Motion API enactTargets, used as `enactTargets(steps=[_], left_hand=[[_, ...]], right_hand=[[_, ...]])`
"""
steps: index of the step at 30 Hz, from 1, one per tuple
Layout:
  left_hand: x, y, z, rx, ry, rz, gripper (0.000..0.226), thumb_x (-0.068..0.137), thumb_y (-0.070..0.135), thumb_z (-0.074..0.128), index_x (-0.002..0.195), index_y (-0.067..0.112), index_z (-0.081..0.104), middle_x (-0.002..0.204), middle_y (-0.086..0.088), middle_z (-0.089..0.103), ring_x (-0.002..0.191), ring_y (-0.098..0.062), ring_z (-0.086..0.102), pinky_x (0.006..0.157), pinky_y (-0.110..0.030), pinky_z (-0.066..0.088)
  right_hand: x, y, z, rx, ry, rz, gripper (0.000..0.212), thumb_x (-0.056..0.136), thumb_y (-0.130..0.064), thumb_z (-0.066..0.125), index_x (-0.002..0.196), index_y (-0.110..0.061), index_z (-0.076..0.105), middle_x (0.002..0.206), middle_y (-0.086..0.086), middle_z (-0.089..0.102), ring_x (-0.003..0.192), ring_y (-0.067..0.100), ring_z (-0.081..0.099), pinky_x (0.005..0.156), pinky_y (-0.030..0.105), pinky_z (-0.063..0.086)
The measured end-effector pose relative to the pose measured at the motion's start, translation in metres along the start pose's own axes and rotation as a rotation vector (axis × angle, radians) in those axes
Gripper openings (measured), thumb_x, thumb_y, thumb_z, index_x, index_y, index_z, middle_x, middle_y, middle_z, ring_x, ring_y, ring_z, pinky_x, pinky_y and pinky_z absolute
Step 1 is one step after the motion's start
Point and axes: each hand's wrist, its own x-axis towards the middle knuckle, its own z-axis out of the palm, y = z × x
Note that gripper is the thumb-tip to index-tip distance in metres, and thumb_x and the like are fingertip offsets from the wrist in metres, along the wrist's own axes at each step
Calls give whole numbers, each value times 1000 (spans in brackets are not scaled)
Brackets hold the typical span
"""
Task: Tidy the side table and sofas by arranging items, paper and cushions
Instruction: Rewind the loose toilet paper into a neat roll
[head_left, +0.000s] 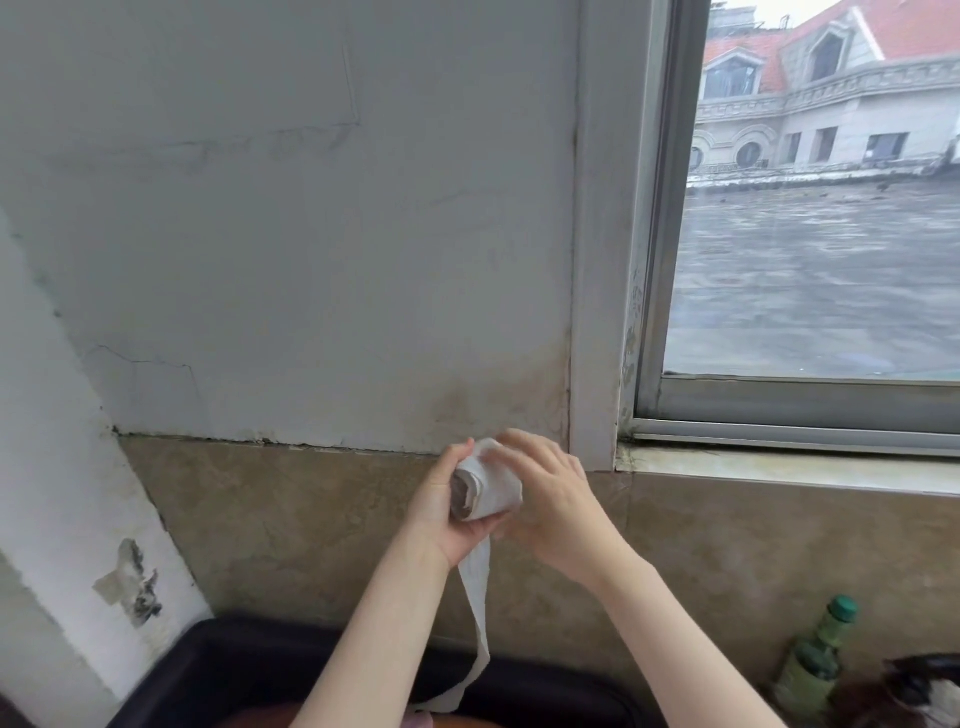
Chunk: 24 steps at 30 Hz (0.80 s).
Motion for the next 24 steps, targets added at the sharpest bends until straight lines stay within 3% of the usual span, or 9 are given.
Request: enactTargets(steps=[1,3,8,10,12,14,17,21,24], left_hand=[[-1,0,1,-27,-21,-12,32,84,30,63,103,5,61,87,-18,66,79,-30,65,64,-41,56],[-5,1,4,-60,-60,-45,36,87,33,61,106,3,62,89,-20,68,81,-32,66,67,-42,57],[-3,3,-2,-21,-61,-88,37,97,32,43,106,3,64,86,-19,69,85,-32,64,75,-41,51],[-5,3,-2,-21,-74,-84,33,98,23,40,98,1,65,82,-19,69,78,-31,66,68,-37,55],[-5,3,-1,15,-101,-76,33,97,14,36,91,-2,65,78,-19,69,70,-30,67,61,-33,57],[-5,4,0,79,-120,-68,32,96,8,34,92,-4,62,77,-19,69,73,-30,66,68,-36,54],[0,5,1,115,-84,-115,38,101,17,31,91,-5,60,71,-19,69,68,-32,67,69,-40,49],[8,5,0,86,-48,-129,39,102,27,34,104,-2,60,91,-17,71,81,-31,69,78,-46,52],[13,5,0,117,-93,-83,39,102,27,33,103,-1,60,91,-14,71,81,-27,69,86,-47,48]], right_hand=[[-1,1,2,-19,-93,-13,83,67,-18,78,138,-30,38,143,-17,31,136,5,23,105,26,18],[-1,5,7,15,-95,-7,91,68,-18,79,141,-37,28,146,-23,21,137,-5,7,110,25,12],[4,7,3,112,-51,-10,66,73,-21,76,125,-36,39,144,-13,38,134,2,30,105,31,27],[7,5,-2,117,-75,-3,62,73,-18,74,126,-31,45,139,-14,42,128,5,38,105,35,32],[8,2,-9,167,-92,-2,60,68,-18,74,124,-26,51,125,-19,49,119,2,44,101,37,37],[6,-3,-19,298,-123,35,57,64,-20,75,117,-27,56,110,-24,53,108,1,50,93,31,43],[3,-8,-31,519,-225,144,50,62,-19,77,107,-35,61,99,-17,60,96,2,57,81,19,45],[-2,-5,-31,666,-420,266,42,67,-16,76,107,-23,67,96,1,66,85,14,63,76,31,55],[-5,-4,-25,770,-463,321,37,71,-18,71,108,-20,66,89,-4,66,81,10,64,70,26,52]])
